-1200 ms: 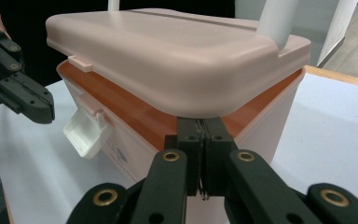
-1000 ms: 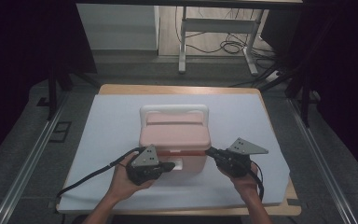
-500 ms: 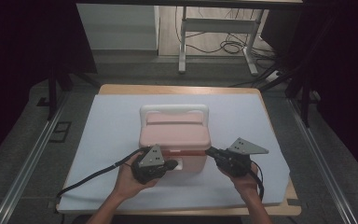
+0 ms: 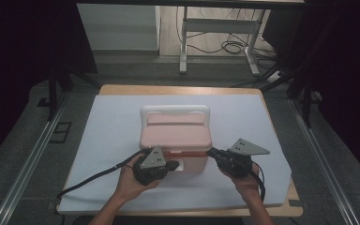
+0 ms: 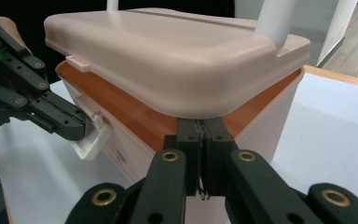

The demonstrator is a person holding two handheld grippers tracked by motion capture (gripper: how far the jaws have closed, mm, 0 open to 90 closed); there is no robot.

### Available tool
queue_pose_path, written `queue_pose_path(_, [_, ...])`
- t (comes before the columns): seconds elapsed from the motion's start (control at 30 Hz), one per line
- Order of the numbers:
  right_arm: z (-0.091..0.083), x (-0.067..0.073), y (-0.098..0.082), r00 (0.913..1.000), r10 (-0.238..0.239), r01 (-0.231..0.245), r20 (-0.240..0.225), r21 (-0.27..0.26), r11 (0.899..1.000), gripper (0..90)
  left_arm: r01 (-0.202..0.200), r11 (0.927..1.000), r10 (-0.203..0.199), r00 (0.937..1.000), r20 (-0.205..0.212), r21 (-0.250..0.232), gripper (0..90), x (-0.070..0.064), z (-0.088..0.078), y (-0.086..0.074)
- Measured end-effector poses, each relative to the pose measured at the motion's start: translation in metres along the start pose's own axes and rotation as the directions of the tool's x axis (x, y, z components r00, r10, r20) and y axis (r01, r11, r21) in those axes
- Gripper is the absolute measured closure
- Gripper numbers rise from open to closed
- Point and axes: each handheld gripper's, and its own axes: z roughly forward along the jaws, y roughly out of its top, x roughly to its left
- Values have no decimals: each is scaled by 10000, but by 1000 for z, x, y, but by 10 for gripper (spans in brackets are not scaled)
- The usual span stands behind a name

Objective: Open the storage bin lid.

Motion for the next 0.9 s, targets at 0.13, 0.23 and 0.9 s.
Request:
queue_pose_path(0.13, [0,0,1,10000,-9,9,21,13,10000,882,1,10000,-1,10000,-21,-10,900,0,0,0])
queue_pose_path(0.23, [0,0,2,10000,-22,22,14,12,10000,885,3,10000,-3,10000,-23,-21,900,-1,0,0])
queue_pose_path(0.9, [2,-2,13,9995,-232,230,211,101,9997,895,33,10000,-33,10000,24,-9,900,0,0,-1])
